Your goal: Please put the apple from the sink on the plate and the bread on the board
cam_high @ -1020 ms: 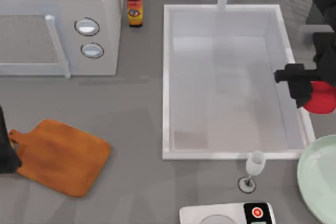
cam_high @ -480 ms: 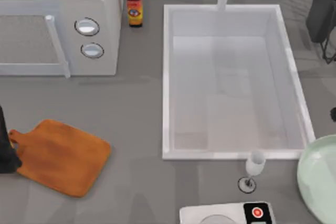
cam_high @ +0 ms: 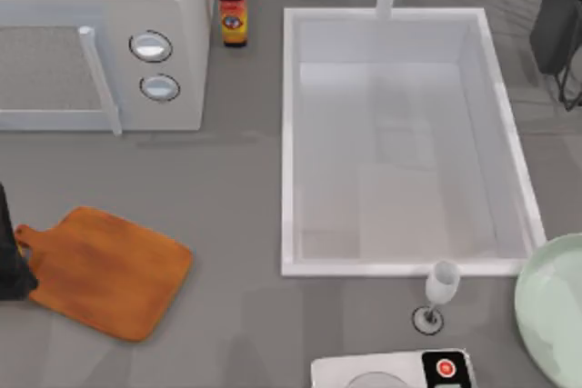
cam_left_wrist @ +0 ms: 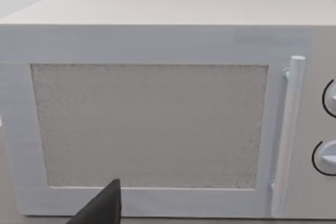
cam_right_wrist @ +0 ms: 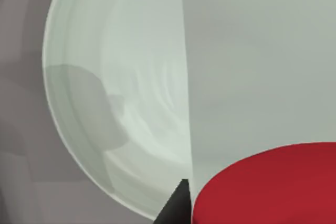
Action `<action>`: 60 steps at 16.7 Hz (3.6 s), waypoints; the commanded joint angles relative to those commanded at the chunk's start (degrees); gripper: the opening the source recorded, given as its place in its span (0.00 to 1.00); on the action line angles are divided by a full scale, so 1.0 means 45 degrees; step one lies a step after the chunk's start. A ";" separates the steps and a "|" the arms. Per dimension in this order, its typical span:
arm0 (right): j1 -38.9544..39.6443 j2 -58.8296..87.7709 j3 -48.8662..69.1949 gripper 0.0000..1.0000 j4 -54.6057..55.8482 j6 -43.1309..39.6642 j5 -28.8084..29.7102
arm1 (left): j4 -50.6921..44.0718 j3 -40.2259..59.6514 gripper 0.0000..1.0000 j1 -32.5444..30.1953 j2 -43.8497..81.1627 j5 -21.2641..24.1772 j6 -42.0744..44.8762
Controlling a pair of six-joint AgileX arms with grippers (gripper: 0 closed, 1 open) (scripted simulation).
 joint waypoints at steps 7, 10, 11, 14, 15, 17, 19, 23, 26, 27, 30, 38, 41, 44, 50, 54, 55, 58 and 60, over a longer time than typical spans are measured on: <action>0.0000 0.0000 0.0000 0.45 0.0000 0.0000 0.0000 | 0.0000 0.0000 1.00 0.0000 0.0000 0.0000 0.0000; 0.0000 0.0000 0.0000 0.68 0.0000 0.0000 0.0000 | 0.0000 0.0000 1.00 0.0000 0.0000 0.0000 0.0000; 0.0000 0.0000 0.0000 0.75 0.0000 0.0000 0.0000 | 0.0000 0.0000 1.00 0.0000 0.0000 0.0000 0.0000; 0.0000 0.0000 0.0000 0.98 0.0000 0.0000 0.0000 | 0.0000 0.0000 1.00 0.0000 0.0000 0.0000 0.0000; 0.0000 0.0000 0.0000 1.00 0.0000 0.0000 0.0000 | 0.0000 0.0000 1.00 0.0000 0.0000 0.0000 0.0000; 0.0000 0.0000 0.0000 1.00 0.0000 0.0000 0.0000 | 0.0000 0.0000 1.00 0.0000 0.0000 0.0000 0.0000; 0.0000 0.0000 0.0000 1.00 0.0000 0.0000 0.0000 | 0.0000 0.0000 1.00 0.0000 0.0000 0.0000 0.0000; 0.0010 0.0009 0.0005 1.00 0.0001 0.0001 0.0000 | 0.0000 0.0000 1.00 0.0000 0.0000 0.0000 0.0000; -0.0024 -0.0339 -0.0363 1.00 0.0393 -0.0035 0.0000 | 0.0000 0.0000 1.00 0.0000 0.0000 0.0000 0.0000; -0.0054 -0.0694 -0.0677 1.00 0.0745 -0.0068 0.0000 | 0.0000 0.0000 1.00 0.0000 0.0000 0.0000 0.0000; -0.0195 -0.2572 -0.2102 1.00 0.2394 -0.0218 0.0000 | 0.0000 0.0000 1.00 0.0000 0.0000 0.0000 0.0000; -0.0780 -1.1991 -0.8273 1.00 0.9889 -0.0842 -0.0001 | 0.0000 0.0000 1.00 0.0000 0.0000 0.0000 0.0000; -0.1008 -1.5139 -1.0697 1.00 1.2719 -0.1085 -0.0002 | 0.0000 0.0000 1.00 0.0000 0.0000 0.0000 0.0000; -0.1185 -1.7097 -1.2489 1.00 1.4631 -0.1274 -0.0002 | 0.0000 0.0000 1.00 0.0000 0.0000 0.0000 0.0000; -0.1263 -1.7846 -1.3211 1.00 1.5364 -0.1357 -0.0002 | 0.0000 0.0000 1.00 0.0000 0.0000 0.0000 0.0000; -0.1263 -1.7846 -1.3211 1.00 1.5364 -0.1357 -0.0002 | -0.0234 0.0261 1.00 0.0032 0.0389 0.0000 0.0070; -0.1263 -1.7846 -1.3211 1.00 1.5364 -0.1357 -0.0002 | -0.0469 0.0522 1.00 0.0065 0.0779 0.0000 0.0140; -0.1263 -1.7846 -1.3211 1.00 1.5364 -0.1357 -0.0002 | -0.1574 0.1750 1.00 0.0217 0.2613 0.0000 0.0471; -0.1263 -1.7846 -1.3211 1.00 1.5364 -0.1357 -0.0002 | -0.2583 0.2869 1.00 0.0357 0.4285 0.0000 0.0773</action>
